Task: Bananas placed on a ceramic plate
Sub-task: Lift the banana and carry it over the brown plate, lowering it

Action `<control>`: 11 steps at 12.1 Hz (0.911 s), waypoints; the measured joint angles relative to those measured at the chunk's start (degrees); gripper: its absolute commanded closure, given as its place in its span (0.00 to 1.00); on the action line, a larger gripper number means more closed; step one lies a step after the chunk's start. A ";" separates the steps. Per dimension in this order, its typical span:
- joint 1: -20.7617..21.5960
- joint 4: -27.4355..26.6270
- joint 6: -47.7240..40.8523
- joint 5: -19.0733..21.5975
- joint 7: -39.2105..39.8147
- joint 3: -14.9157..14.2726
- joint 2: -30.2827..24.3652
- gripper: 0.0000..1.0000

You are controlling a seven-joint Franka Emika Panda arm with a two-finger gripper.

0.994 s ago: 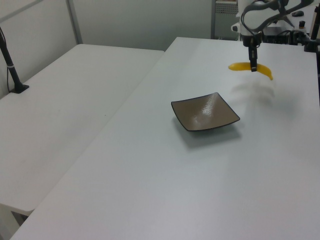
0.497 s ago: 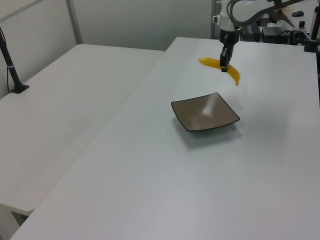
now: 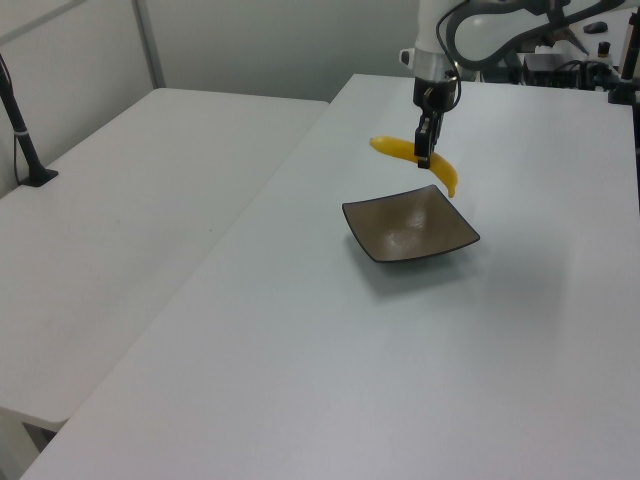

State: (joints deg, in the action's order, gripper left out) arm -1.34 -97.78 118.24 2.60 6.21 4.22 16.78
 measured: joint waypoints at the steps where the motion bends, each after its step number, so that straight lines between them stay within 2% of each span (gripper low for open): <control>1: 0.81 0.19 0.20 0.00 -0.37 0.55 0.10 0.00; 6: 1.70 1.45 0.25 -0.02 -0.73 1.10 0.13 0.00; 9: 1.93 2.60 0.25 -0.02 -4.35 1.34 -0.21 0.00; 11: 2.51 3.01 -3.07 -0.02 -7.53 1.62 -2.00 0.00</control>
State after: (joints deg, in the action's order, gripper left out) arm 1.18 -94.77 115.17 2.58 -1.33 5.84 14.78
